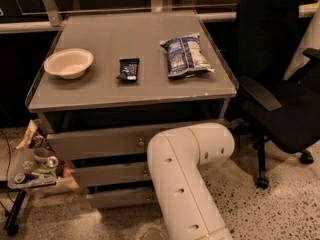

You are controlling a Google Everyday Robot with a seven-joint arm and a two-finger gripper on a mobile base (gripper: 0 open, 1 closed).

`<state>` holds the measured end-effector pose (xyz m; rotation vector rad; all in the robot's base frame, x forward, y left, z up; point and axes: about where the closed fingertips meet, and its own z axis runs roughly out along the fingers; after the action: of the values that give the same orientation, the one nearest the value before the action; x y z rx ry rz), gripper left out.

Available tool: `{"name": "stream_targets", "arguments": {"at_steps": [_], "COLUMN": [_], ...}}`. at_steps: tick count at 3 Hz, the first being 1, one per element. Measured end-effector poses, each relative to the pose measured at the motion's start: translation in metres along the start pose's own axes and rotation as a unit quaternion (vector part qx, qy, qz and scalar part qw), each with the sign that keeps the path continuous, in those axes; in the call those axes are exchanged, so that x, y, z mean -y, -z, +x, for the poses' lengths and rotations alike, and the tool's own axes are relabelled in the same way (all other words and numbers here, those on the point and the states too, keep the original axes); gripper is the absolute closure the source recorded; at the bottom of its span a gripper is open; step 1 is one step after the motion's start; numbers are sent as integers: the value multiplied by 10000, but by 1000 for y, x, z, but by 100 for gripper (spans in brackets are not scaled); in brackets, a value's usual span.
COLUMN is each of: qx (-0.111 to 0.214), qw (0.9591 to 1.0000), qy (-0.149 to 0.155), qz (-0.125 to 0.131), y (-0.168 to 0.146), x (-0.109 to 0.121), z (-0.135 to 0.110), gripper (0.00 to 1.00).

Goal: Close bottom drawer

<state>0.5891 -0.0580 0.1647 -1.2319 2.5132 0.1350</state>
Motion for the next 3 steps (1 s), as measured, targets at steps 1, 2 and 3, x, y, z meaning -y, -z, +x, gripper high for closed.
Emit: {"name": "stream_targets", "arguments": {"at_steps": [1,2,3], "qx": [0,0,0], "qw": [10000,10000,10000], "qy": [0,0,0], "qz": [0,0,0], "y": [0,0,0], "x": [0,0,0], "z": [0,0,0], "gripper": [58,35,12]}}
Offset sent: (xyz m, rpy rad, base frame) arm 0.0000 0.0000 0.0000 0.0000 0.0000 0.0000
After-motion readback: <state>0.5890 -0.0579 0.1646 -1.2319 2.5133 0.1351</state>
